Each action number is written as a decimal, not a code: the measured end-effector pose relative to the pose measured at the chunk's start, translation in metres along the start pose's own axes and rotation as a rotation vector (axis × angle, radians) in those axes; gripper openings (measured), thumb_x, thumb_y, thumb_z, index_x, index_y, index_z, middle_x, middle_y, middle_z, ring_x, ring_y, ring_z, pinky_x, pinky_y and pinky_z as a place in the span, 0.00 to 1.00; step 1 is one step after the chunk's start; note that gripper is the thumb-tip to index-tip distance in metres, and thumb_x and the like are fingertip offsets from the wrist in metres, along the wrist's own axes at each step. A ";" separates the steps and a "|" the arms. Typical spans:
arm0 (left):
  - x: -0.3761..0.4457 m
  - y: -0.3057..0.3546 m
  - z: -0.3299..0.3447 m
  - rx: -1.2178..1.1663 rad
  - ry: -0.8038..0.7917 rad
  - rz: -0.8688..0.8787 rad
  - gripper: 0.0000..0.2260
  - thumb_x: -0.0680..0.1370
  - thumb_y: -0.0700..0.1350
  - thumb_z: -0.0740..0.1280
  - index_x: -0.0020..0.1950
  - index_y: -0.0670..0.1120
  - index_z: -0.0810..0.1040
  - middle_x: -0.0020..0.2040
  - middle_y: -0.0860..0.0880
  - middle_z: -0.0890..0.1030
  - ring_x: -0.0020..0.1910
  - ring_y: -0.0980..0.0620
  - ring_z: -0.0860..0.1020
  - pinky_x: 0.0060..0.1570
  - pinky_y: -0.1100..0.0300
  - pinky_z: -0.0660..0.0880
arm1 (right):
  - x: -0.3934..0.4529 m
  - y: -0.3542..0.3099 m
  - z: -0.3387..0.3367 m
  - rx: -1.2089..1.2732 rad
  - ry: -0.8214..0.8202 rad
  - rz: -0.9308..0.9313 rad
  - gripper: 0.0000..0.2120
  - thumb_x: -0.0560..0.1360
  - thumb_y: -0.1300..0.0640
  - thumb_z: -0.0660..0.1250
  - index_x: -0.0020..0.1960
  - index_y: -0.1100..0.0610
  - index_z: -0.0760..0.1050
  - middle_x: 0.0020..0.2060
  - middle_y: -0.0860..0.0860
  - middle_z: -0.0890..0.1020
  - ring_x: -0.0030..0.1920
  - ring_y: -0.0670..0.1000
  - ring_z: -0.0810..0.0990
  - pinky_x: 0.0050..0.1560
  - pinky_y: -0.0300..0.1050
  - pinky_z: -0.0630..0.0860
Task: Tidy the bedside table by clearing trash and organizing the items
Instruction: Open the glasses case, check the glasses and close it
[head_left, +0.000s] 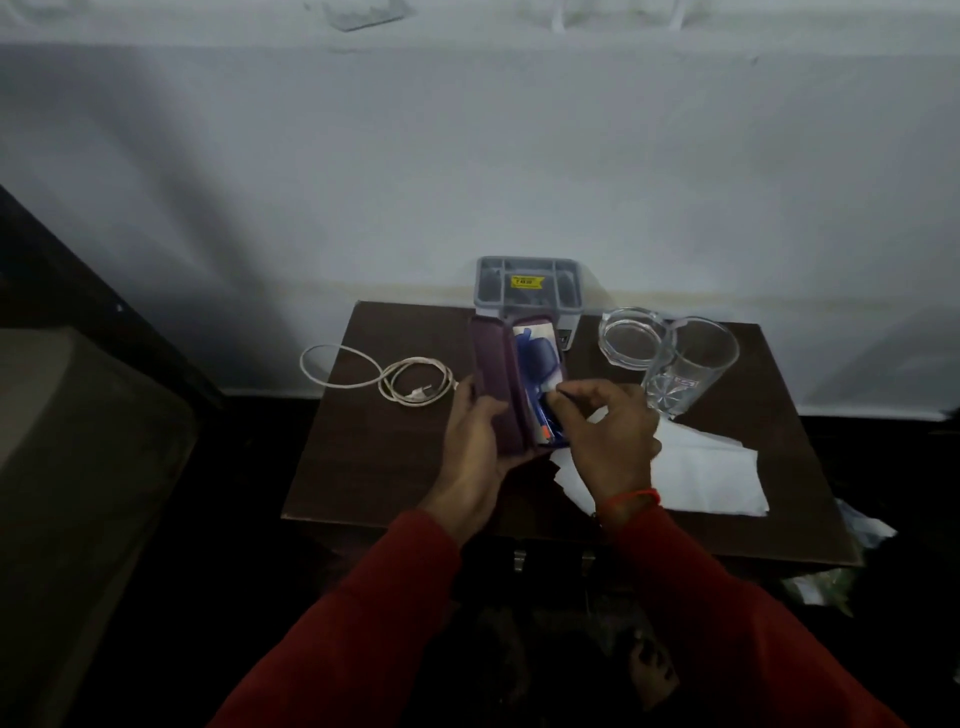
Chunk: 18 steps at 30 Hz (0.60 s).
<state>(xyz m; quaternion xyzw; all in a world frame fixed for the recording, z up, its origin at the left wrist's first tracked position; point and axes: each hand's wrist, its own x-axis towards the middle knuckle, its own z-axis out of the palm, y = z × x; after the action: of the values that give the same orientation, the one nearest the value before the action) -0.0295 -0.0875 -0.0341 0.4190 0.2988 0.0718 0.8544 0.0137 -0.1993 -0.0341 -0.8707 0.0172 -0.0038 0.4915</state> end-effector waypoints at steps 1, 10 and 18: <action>0.000 -0.001 0.000 0.009 -0.010 0.007 0.20 0.79 0.33 0.56 0.67 0.47 0.75 0.54 0.43 0.83 0.53 0.39 0.82 0.50 0.31 0.80 | 0.002 0.000 0.002 0.027 0.007 -0.014 0.08 0.70 0.51 0.75 0.42 0.40 0.78 0.52 0.55 0.79 0.57 0.56 0.77 0.63 0.57 0.72; 0.003 -0.004 -0.003 0.075 -0.051 0.004 0.19 0.77 0.33 0.57 0.64 0.48 0.76 0.56 0.44 0.83 0.54 0.40 0.83 0.49 0.31 0.80 | 0.019 0.007 0.003 0.729 -0.273 0.352 0.17 0.76 0.72 0.67 0.64 0.69 0.74 0.55 0.66 0.81 0.54 0.60 0.80 0.62 0.62 0.76; -0.002 0.004 0.003 -0.026 -0.079 -0.088 0.19 0.84 0.50 0.60 0.73 0.45 0.72 0.66 0.40 0.81 0.63 0.37 0.81 0.59 0.29 0.76 | 0.021 0.002 -0.007 0.837 -0.400 0.468 0.17 0.79 0.63 0.64 0.66 0.66 0.74 0.57 0.65 0.81 0.54 0.61 0.79 0.60 0.68 0.74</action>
<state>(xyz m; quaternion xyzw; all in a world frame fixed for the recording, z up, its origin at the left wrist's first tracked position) -0.0290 -0.0873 -0.0290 0.3969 0.2819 0.0216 0.8732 0.0345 -0.2068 -0.0327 -0.5562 0.1142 0.2661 0.7790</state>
